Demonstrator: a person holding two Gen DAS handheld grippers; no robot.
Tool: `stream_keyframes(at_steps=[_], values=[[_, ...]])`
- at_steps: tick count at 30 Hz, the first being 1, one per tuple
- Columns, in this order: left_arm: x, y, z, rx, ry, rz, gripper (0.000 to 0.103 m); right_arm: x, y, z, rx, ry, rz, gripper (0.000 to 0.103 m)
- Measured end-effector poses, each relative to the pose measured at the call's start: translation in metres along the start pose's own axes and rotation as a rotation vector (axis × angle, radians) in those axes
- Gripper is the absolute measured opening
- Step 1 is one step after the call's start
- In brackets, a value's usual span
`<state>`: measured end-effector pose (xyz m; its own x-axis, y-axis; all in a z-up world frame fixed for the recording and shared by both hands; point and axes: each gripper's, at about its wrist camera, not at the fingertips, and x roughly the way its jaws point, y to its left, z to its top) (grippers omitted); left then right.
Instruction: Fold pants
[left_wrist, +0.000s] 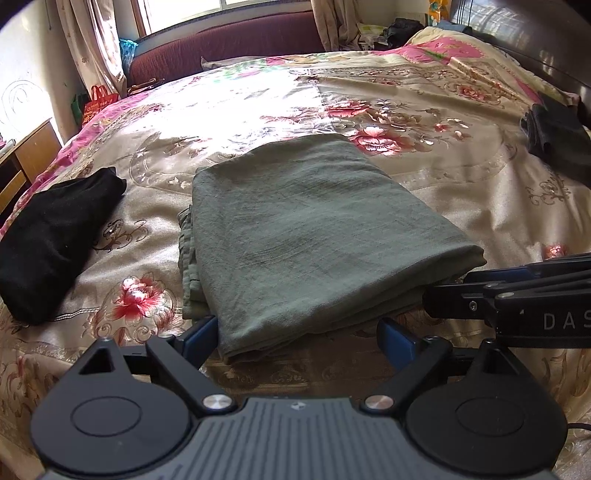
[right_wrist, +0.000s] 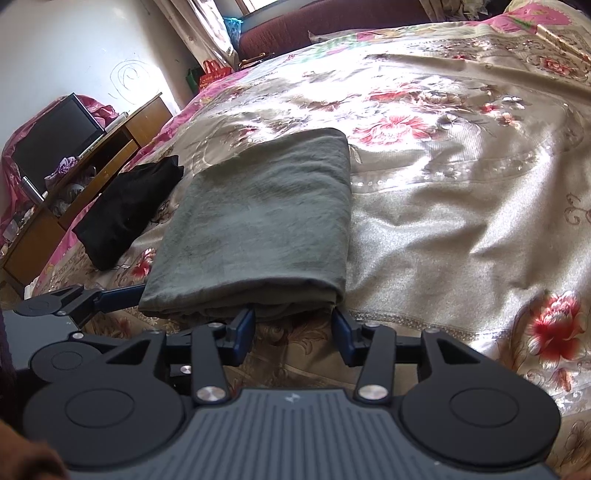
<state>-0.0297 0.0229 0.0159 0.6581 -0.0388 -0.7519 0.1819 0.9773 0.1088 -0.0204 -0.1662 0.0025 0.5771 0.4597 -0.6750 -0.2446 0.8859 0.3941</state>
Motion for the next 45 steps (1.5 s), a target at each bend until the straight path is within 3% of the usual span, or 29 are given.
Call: stream_keyframes(at_steps=[45], values=[[-0.0006,-0.0025,-0.0031,0.002,-0.006,0.008,0.103,0.0031,-0.001,-0.0019,-0.014,0.011,0.003,0.051]])
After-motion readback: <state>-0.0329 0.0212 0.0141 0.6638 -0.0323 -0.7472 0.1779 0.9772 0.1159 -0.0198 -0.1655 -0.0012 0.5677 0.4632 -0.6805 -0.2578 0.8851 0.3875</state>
